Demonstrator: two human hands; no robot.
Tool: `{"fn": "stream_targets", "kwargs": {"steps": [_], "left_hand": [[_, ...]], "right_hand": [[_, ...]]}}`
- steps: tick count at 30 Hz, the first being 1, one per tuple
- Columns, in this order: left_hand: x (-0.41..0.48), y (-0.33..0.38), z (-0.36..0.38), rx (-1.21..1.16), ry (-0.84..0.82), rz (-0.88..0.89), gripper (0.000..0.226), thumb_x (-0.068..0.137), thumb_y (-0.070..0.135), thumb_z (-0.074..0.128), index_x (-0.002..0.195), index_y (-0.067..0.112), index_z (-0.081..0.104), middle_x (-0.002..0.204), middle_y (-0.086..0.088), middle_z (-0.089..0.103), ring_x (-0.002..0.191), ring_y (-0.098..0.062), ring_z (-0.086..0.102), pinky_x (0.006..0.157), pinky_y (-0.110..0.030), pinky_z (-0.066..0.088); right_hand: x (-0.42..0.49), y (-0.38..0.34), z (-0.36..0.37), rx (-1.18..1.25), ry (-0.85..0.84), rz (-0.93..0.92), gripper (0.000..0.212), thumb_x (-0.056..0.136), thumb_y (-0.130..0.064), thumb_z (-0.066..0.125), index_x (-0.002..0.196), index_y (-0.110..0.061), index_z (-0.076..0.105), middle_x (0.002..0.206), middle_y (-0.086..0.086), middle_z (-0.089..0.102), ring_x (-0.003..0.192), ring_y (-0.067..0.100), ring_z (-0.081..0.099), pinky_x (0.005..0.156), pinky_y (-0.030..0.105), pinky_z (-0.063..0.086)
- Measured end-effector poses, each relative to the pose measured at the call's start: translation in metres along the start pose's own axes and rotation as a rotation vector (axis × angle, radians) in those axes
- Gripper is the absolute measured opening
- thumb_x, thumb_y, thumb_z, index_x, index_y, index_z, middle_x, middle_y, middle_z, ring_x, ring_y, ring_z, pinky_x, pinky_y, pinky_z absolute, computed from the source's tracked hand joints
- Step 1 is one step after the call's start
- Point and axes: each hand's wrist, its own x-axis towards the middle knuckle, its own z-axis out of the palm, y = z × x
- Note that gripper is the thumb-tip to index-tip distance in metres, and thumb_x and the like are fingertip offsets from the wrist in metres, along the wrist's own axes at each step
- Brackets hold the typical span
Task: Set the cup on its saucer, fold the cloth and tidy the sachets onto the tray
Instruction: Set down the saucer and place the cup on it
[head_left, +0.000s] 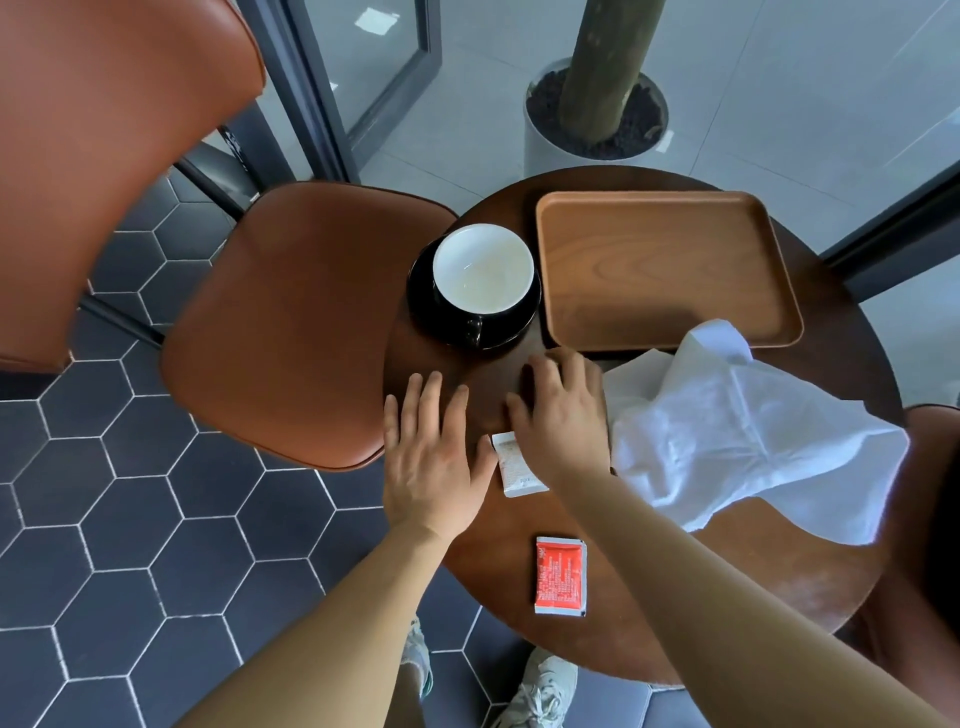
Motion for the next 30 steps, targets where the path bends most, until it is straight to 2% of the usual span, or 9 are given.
{"fn": "stream_targets", "kwargs": {"steps": [2,7,9,12,14,17,22,25,30], "left_hand": [[0.0,0.0,-0.001,-0.022,-0.002,0.002,0.055,0.089,0.041,0.047,0.138,0.016,0.052,0.153,-0.013,0.041,0.148,-0.032,0.029,0.122,-0.052,0.017],[0.002,0.002,-0.01,-0.215,0.047,-0.06,0.039,0.093,0.026,0.055,0.128,0.011,0.061,0.146,-0.011,0.051,0.144,-0.029,0.037,0.121,-0.051,0.021],[0.013,0.003,-0.02,-0.332,0.094,-0.144,0.033,0.094,0.025,0.058,0.122,0.01,0.064,0.132,-0.009,0.061,0.131,-0.03,0.051,0.112,-0.051,0.035],[0.039,0.008,-0.041,-0.417,0.115,-0.243,0.039,0.095,0.038,0.058,0.125,0.013,0.061,0.117,-0.006,0.065,0.111,-0.025,0.06,0.093,-0.046,0.048],[0.058,0.012,-0.05,-0.445,0.092,-0.268,0.044,0.093,0.045,0.061,0.126,0.015,0.059,0.114,-0.005,0.064,0.105,-0.022,0.061,0.084,-0.041,0.051],[0.079,0.017,-0.054,-0.437,0.055,-0.324,0.04,0.09,0.049,0.064,0.117,0.02,0.064,0.107,0.001,0.063,0.091,-0.016,0.062,0.069,-0.03,0.044],[0.086,0.02,-0.052,-0.442,0.121,-0.292,0.022,0.09,0.035,0.067,0.093,0.014,0.073,0.089,-0.001,0.067,0.079,-0.02,0.062,0.066,-0.031,0.047],[0.086,0.019,-0.052,-0.459,0.155,-0.294,0.02,0.091,0.029,0.068,0.09,0.01,0.073,0.085,-0.004,0.069,0.078,-0.022,0.062,0.067,-0.036,0.049],[0.086,0.013,-0.053,-0.497,0.193,-0.258,0.02,0.091,0.025,0.07,0.094,0.007,0.075,0.083,-0.005,0.07,0.076,-0.021,0.064,0.068,-0.035,0.051]], "right_hand": [[-0.008,0.007,0.009,-0.13,-0.009,-0.065,0.043,0.094,-0.032,0.06,0.127,-0.005,0.058,0.135,0.019,0.052,0.125,0.038,0.046,0.105,0.045,0.04],[-0.017,0.013,0.021,-0.184,0.015,-0.1,0.053,0.099,-0.039,0.045,0.141,-0.007,0.048,0.148,0.02,0.044,0.136,0.038,0.037,0.114,0.048,0.035],[-0.016,0.012,0.021,-0.197,0.006,-0.1,0.054,0.099,-0.04,0.043,0.141,-0.007,0.048,0.148,0.02,0.044,0.137,0.038,0.036,0.114,0.048,0.034],[-0.017,0.01,0.018,-0.195,-0.021,-0.089,0.054,0.099,-0.041,0.043,0.142,-0.008,0.047,0.149,0.02,0.043,0.139,0.037,0.035,0.114,0.048,0.035],[-0.016,0.01,0.017,-0.184,-0.027,-0.084,0.054,0.099,-0.04,0.044,0.143,-0.009,0.047,0.15,0.019,0.043,0.139,0.037,0.035,0.113,0.048,0.036],[-0.016,0.011,0.018,-0.164,-0.029,-0.075,0.053,0.099,-0.04,0.044,0.143,-0.01,0.048,0.15,0.017,0.042,0.14,0.035,0.034,0.114,0.048,0.036],[-0.015,0.014,0.022,-0.163,-0.018,-0.065,0.053,0.099,-0.042,0.043,0.143,-0.012,0.047,0.15,0.015,0.042,0.14,0.033,0.033,0.113,0.048,0.037],[-0.016,0.014,0.022,-0.162,-0.012,-0.067,0.053,0.098,-0.041,0.044,0.142,-0.011,0.048,0.149,0.016,0.043,0.14,0.034,0.034,0.112,0.049,0.038],[-0.017,0.013,0.019,-0.151,-0.022,-0.059,0.053,0.099,-0.04,0.045,0.143,-0.011,0.049,0.15,0.016,0.043,0.141,0.034,0.034,0.113,0.049,0.038]]}}
